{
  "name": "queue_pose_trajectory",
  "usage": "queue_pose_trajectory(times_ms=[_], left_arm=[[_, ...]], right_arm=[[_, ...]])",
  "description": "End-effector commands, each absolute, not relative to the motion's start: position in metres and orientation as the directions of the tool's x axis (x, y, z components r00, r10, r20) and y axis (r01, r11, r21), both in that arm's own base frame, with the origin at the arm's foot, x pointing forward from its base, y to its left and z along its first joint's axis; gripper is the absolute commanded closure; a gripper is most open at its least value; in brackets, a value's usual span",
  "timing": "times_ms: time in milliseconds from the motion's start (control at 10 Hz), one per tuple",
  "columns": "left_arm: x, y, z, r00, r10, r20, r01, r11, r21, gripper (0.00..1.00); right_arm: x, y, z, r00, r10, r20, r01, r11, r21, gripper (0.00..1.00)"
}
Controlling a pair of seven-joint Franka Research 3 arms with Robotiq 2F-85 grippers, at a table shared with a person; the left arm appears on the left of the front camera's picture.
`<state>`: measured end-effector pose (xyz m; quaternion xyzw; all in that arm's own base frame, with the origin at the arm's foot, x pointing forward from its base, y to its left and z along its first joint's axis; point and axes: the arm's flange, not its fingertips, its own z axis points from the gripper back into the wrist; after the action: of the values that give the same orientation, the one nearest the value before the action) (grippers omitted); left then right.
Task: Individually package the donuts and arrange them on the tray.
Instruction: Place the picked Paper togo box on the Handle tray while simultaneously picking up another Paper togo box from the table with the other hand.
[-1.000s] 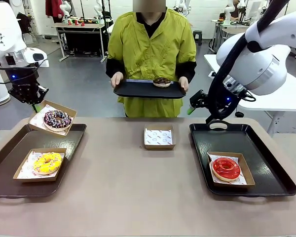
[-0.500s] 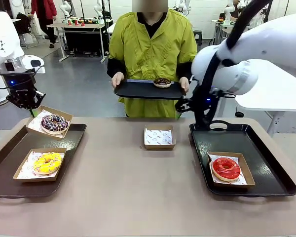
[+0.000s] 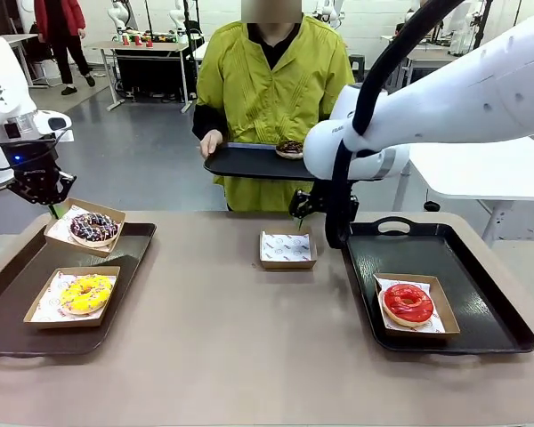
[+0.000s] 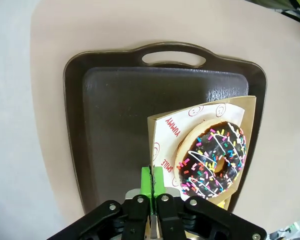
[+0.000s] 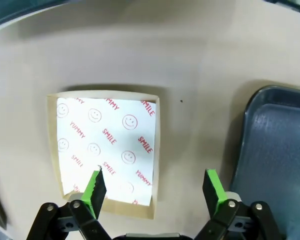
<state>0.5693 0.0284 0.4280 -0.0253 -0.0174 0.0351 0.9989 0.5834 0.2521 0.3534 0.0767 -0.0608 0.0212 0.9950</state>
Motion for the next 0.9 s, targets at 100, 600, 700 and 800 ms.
queue_pose_trajectory(times_ms=[100,600,700,800], left_arm=[[0.576,0.038,0.42,0.998,0.043,0.043,-0.039,0.995,-0.096,0.99],[0.583,0.043,0.4,0.999,0.024,0.044,-0.019,0.994,-0.109,0.99],[0.585,0.044,0.397,0.999,0.017,0.047,-0.012,0.994,-0.106,0.99],[0.588,0.044,0.394,0.999,0.02,0.044,-0.015,0.994,-0.105,0.99]], right_arm=[[0.592,0.265,0.345,0.994,0.022,0.105,-0.031,0.996,0.082,0.0],[0.591,0.265,0.327,0.994,0.019,0.109,-0.026,0.998,0.06,0.0],[0.59,0.265,0.326,0.993,0.021,0.112,-0.028,0.998,0.061,0.0],[0.589,0.265,0.326,0.993,0.023,0.115,-0.031,0.998,0.063,0.0]])
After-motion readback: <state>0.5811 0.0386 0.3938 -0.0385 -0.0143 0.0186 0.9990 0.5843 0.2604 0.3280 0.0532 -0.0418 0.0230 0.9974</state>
